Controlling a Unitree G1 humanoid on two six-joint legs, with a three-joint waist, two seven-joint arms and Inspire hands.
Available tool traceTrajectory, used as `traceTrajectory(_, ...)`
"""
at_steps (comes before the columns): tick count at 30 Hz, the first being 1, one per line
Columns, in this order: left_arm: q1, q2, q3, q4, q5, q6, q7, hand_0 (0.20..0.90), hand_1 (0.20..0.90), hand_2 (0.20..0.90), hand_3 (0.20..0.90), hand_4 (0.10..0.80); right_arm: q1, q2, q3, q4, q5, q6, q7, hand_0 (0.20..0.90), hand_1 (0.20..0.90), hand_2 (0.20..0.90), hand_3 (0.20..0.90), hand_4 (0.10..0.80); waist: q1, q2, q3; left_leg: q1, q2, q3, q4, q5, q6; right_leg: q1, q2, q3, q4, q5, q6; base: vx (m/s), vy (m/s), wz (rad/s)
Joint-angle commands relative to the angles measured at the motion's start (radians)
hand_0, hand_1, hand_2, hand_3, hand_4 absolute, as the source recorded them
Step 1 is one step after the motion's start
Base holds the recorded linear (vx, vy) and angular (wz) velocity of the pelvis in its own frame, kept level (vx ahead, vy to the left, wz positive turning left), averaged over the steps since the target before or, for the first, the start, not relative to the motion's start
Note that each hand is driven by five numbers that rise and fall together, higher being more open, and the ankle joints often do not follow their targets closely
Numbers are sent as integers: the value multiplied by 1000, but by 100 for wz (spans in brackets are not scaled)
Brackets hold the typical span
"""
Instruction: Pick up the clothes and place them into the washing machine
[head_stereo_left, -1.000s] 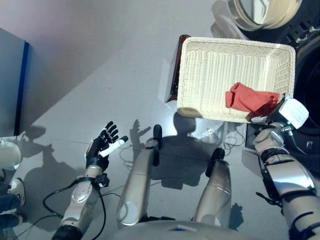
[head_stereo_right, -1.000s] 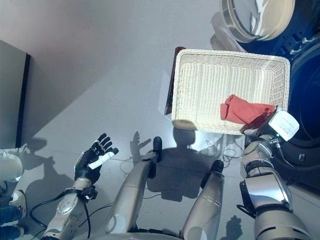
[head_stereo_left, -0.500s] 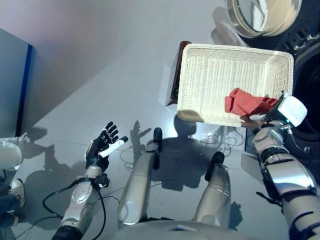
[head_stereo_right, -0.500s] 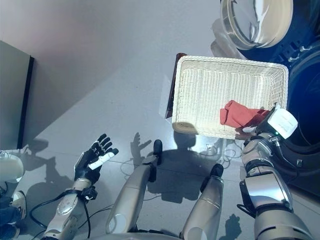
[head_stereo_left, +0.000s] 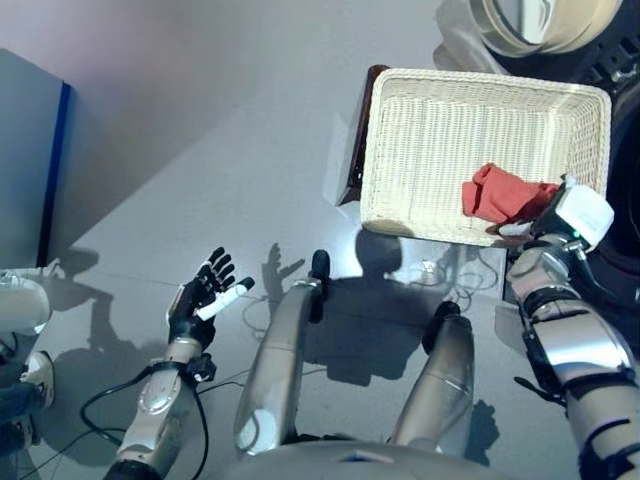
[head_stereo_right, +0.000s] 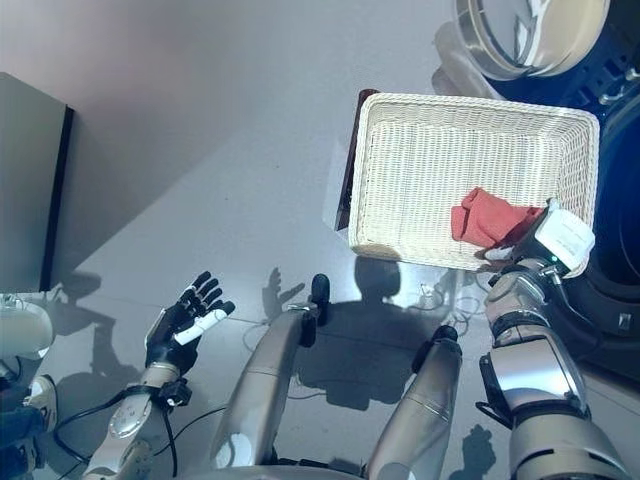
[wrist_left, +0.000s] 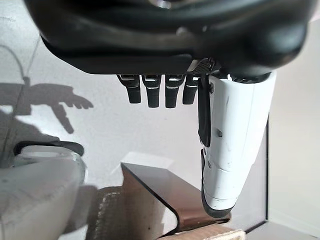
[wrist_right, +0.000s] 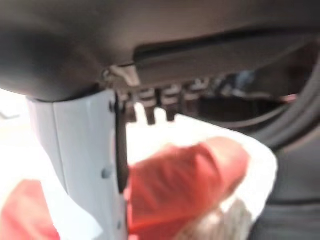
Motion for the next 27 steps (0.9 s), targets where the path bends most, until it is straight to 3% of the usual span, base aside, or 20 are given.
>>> traceTrajectory(1,53,41,45,-83,-12,-65,8,900,900,900,900,800,-42,-127,13,-16,9,-3,-38,282,282,282,282,359,7,25,-20,23,38,-43,83,-116,-76,-46,12,10,-4,71,-50,0,0,0)
traceTrajectory(2,56,40,45,-83,-12,-65,8,900,900,900,900,800,-44,-129,12,-12,10,-2,-38,200,200,200,200,300,7,25,-21,20,38,-44,85,-117,-77,-52,12,12,-1,70,-50,0,0,0)
traceTrajectory(19,60,46,62,-78,-13,-64,22,900,900,900,900,800,-41,-111,-58,-11,102,-25,-67,200,200,200,200,300,7,12,-30,4,39,-38,89,-117,-75,-74,19,15,7,72,-55,0,0,0)
traceTrajectory(26,72,36,85,-63,-3,-62,44,900,900,900,900,800,28,-60,-216,-81,294,-115,-118,200,200,200,200,300,-6,0,-36,27,47,-35,52,-104,-76,-53,29,9,-24,81,-56,-13,0,0)
traceTrajectory(27,71,34,88,-60,-3,-62,46,900,900,900,900,800,38,-54,-234,-92,318,-128,-122,200,200,200,200,300,-9,1,-31,22,49,-32,35,-68,-70,-58,31,4,-43,115,-62,-93,-7,-1)
